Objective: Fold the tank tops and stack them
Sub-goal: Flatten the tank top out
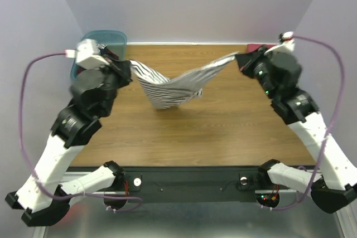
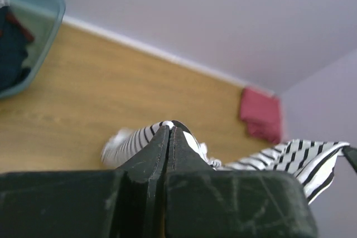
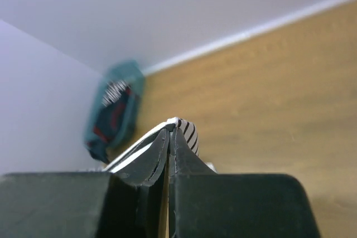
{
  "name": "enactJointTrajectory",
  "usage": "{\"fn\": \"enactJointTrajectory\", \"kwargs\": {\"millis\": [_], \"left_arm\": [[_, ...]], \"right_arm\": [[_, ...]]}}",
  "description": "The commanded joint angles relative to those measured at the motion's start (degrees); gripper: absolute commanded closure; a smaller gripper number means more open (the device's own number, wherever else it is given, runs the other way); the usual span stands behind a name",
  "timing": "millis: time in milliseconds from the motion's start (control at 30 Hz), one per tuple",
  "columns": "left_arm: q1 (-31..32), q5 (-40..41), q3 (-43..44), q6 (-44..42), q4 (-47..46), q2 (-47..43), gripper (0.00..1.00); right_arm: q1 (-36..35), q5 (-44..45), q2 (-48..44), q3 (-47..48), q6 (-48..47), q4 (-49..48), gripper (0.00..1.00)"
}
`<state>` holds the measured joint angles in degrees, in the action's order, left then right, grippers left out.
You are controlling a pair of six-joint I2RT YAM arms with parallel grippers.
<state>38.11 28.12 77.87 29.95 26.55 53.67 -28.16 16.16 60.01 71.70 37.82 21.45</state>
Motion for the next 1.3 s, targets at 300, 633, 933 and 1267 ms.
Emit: {"fn": "enactJointTrajectory", "kwargs": {"millis": [300,633,933,1267], "left_arm": [[-0.3,7.7,14.4,-1.5,-17.4,-4.9,1.0],[-0.3,7.4,15.4,-1.5,-19.3,-3.3,1.0],[-5.4,2.7,16.4,-5.1,-29.1,11.2,1.0],[-24.5,-35.3,70.0,-1.4,-22.1,49.7,1.0]], "right_arm": [[0.2,4.9,2.9,28.2,-5.1,-0.4,1.0],[0.2,6.8,3.4,29.6,-6.8,-0.4,1.0],[3.5,4.2,24.2,39.7,-12.6,-1.4,0.99],[17.8,-25.6,56.8,78.3,-4.4,-2.0,1.0]]}}
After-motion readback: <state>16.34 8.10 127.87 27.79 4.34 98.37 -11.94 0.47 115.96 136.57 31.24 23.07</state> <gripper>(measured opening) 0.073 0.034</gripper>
